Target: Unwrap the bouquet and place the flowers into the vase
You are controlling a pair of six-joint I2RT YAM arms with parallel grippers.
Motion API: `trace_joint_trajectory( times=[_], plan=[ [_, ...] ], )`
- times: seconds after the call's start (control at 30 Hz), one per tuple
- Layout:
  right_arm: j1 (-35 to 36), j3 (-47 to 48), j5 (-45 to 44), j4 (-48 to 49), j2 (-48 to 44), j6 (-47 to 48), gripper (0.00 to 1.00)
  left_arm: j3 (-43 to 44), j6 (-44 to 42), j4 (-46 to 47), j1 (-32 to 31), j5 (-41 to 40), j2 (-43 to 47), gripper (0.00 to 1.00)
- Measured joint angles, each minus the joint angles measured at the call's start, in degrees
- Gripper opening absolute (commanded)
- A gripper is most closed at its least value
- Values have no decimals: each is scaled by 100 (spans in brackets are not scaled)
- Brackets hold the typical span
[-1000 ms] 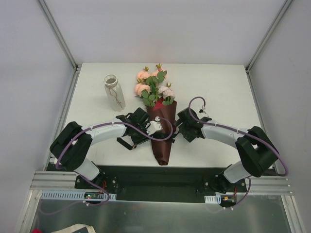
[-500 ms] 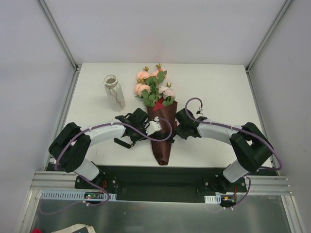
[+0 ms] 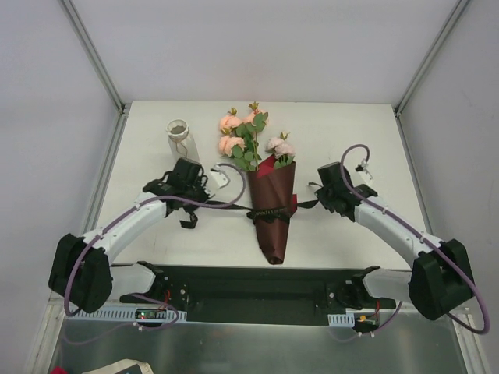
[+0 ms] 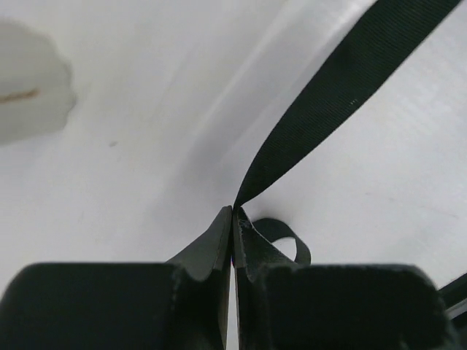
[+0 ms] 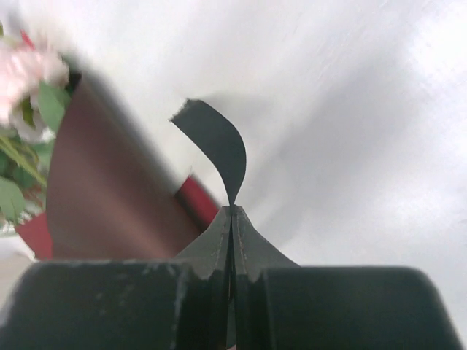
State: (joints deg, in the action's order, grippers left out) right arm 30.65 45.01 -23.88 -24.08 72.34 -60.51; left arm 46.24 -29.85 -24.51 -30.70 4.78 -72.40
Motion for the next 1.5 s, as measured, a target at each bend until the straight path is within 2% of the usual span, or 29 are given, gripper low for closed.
trace_joint_trajectory(
  times=[0.4, 0.43, 0.47, 0.5, 0.53, 0.6, 0.63, 0.67, 0.7, 0.77, 0.83, 1.07, 1.13, 1.2, 1.33, 1.5],
  plan=[
    [-1659, 177, -372, -881, -734, 1554, 1, -72, -737, -444, 3132, -278, 1360, 0],
    [-1818, 205, -448, -935, -828, 1646, 4, -72, -787, -452, 3368, -291, 1370, 0],
    [-2037, 251, -555, -1003, -940, 1794, 16, -72, -822, -455, 3580, -310, 1351, 0],
    [-2236, 310, -643, -1040, -1043, 1943, 32, -72, -844, -459, 3781, -330, 1314, 10],
    [-2435, 407, -769, -1099, -1117, 2120, 65, -72, -857, -466, 3926, -332, 1274, 25],
    [-2643, 625, -977, -1246, -1143, 2374, 80, -74, -907, -501, 4216, -332, 1182, 61],
    [-2680, 739, -1045, -1311, -1128, 2518, 90, -76, -933, -503, 4312, -330, 1158, 90],
    [-2669, 850, -1082, -1357, -1119, 2704, 96, -85, -944, -518, 4374, -321, 1150, 99],
    [-2597, 909, -1104, -1375, -1119, 2859, 100, -105, -955, -520, 4415, -297, 1158, 99],
    [-2214, 929, -1244, -1399, -1161, 3180, 100, -157, -901, -535, 4428, -201, 1180, 99],
    [-1471, 922, -1276, -1421, -1252, 3578, 100, -210, -890, -544, 4430, -164, 1213, 99],
    [2201, 920, -953, -1318, -1827, 4959, 100, -238, -793, -555, 4708, 120, 1329, 99],
    [3418, 955, -1034, -1388, -1641, 5235, 99, -227, -699, -570, 4859, 219, 1248, 99],
    [4293, 1110, -1158, -1504, -1145, 5438, 100, -175, -597, -632, 5001, 343, 1032, 99],
    [5228, 1521, -1429, -1552, 352, 5882, 100, -157, -417, -671, 5069, 570, 710, 99],
    [5661, 1773, -1635, -1506, 1652, 6439, 100, -157, -308, -752, 5069, 804, 669, 99]
  ],
)
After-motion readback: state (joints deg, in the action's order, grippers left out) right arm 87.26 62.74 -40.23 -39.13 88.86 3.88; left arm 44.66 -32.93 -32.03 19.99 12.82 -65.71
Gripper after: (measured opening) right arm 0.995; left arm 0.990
